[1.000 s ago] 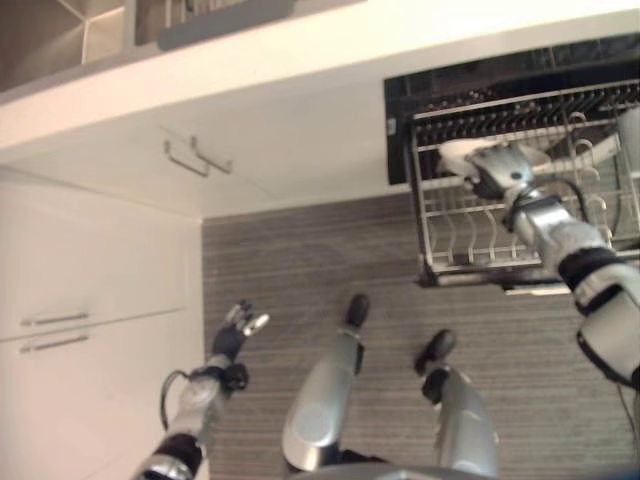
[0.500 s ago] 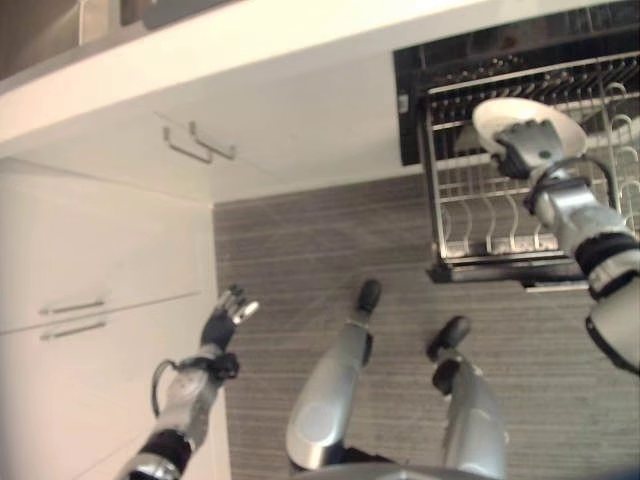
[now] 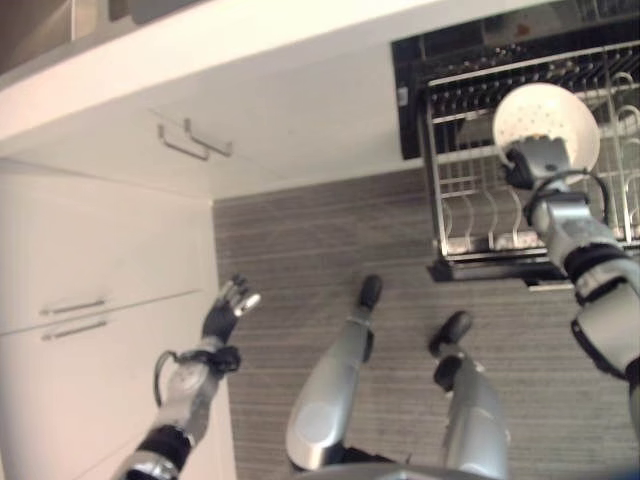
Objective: Place the dishes in the dishwasher.
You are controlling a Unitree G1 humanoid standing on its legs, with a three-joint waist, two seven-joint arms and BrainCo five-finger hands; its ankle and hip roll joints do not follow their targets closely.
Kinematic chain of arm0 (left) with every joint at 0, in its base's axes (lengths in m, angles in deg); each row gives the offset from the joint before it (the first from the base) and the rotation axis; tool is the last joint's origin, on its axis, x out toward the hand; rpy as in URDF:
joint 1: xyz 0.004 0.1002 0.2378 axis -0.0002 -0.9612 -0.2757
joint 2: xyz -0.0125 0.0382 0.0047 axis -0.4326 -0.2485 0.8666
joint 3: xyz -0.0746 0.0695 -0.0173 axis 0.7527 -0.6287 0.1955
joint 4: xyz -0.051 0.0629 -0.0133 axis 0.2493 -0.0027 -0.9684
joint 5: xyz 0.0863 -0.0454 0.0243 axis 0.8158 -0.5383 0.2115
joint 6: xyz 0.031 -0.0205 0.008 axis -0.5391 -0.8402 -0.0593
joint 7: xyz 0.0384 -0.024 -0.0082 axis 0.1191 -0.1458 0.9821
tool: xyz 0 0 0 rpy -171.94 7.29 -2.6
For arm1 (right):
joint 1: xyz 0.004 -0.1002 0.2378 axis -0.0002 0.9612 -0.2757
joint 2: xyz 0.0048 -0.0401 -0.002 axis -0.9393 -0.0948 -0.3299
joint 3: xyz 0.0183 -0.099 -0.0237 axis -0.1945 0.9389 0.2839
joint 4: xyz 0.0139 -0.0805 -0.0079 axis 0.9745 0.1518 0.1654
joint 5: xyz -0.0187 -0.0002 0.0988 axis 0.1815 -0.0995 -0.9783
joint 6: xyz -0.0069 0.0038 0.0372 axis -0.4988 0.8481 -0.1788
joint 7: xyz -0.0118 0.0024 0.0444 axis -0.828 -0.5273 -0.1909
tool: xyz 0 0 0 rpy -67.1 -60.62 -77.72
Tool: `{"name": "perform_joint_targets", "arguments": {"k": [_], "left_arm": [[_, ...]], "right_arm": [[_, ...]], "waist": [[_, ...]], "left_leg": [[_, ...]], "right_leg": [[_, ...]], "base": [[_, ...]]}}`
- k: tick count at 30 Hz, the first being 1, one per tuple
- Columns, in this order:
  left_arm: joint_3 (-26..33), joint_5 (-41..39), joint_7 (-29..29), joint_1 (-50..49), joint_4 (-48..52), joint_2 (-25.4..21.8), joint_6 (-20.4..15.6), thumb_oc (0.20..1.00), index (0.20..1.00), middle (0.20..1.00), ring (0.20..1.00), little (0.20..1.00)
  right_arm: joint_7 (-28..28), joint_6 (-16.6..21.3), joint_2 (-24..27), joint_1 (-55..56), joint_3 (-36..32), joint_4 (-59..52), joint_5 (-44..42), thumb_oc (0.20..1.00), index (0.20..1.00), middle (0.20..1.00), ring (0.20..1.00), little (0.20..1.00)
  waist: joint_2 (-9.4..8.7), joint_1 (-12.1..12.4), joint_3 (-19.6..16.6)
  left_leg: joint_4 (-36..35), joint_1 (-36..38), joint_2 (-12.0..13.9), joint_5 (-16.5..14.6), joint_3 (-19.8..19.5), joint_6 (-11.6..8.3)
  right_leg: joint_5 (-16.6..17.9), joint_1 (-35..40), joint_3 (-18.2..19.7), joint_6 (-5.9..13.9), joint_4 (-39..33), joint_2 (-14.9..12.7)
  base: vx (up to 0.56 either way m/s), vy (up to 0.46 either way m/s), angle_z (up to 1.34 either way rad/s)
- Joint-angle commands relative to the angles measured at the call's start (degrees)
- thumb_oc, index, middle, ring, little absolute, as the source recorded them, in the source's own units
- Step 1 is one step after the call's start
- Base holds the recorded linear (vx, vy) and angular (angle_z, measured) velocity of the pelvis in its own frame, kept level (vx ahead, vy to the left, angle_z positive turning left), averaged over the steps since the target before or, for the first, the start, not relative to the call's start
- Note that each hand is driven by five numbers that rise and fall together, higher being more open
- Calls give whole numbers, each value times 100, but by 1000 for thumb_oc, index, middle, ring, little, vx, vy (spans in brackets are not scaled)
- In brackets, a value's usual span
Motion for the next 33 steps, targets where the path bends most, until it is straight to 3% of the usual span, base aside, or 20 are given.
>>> {"name": "perform_joint_targets", "arguments": {"k": [1,3,6,10,11,13,14,15,16,27,33], "left_arm": [[-25,-272,-113,-190,118,-178,-313,1000,1000,1000,1000,1000],[-82,-300,-86,-183,80,-165,-363,1000,1000,1000,1000,1000],[-90,-317,-36,-157,54,-171,-388,1000,1000,1000,1000,1000],[-64,-293,5,-151,60,-214,-367,1000,1000,1000,1000,1000],[-57,-276,3,-141,73,-225,-348,1000,1000,1000,1000,1000],[-38,-242,5,-147,108,-240,-307,1000,1000,1000,1000,1000],[-25,-208,-1,-140,133,-244,-268,1000,1000,1000,1000,1000],[-19,-198,-6,-135,146,-247,-252,1000,1000,1000,1000,1000],[-30,-178,-38,-131,193,-251,-223,1000,1000,1000,1000,1000],[-20,-44,-163,-147,451,-270,19,1000,1000,1000,1000,1000],[25,26,-198,-207,576,-287,108,1000,1000,1000,1000,1000]], "right_arm": [[589,-380,199,-233,250,-61,596,200,200,200,200,200],[525,-171,164,-237,341,-36,459,200,200,200,200,200],[344,77,143,-240,347,21,258,200,200,200,200,200],[-314,-129,83,-147,379,105,-152,200,200,200,200,200],[-396,-155,58,-135,370,142,-240,385,385,385,385,385],[-558,-202,19,-133,312,208,-420,661,661,661,661,661],[-609,-208,-8,-135,251,258,-560,878,878,878,878,878],[-629,-209,-11,-138,227,267,-577,896,896,896,896,896],[-725,-229,-21,-145,158,285,-679,1000,1000,1000,1000,1000],[-776,-223,17,-62,-233,302,-1160,1000,1000,1000,1000,1000],[-1085,-394,113,-61,-487,148,-2164,1000,1000,1000,1000,1000]], "waist": [[-20,40,11],[-13,53,-8],[-6,58,12],[-39,81,27],[-43,88,33],[-50,102,50],[-51,111,59],[-53,115,62],[-58,121,72],[-78,99,70],[-142,71,57]], "left_leg": [[219,-472,-290,225,61,-26],[219,-393,-270,66,48,-61],[219,-412,-270,75,40,-62],[219,-416,-266,91,21,-68],[219,-421,-269,94,18,-68],[219,-427,-278,98,1,-67],[219,-425,-286,101,-13,-67],[219,-426,-284,104,-15,-69],[219,-428,-288,113,-23,-74],[219,-374,-270,107,-24,-81],[219,-272,-221,75,-20,-94]], "right_leg": [[737,-179,215,733,-306,-259],[609,-125,274,801,-306,-234],[618,-148,279,800,-306,-239],[637,-148,270,800,-306,-243],[634,-145,266,796,-306,-244],[651,-156,258,791,-306,-246],[664,-153,251,794,-306,-248],[666,-149,246,796,-306,-251],[676,-146,241,797,-306,-253],[695,-103,268,786,-306,-244],[663,-3,297,756,-306,-208]], "base": [[-88,43,1],[40,-4,1],[26,-7,0],[1,-18,0],[1,-43,1],[2,-40,3],[2,-39,2],[-1,-35,1],[0,0,0],[0,0,0],[0,0,0]]}}
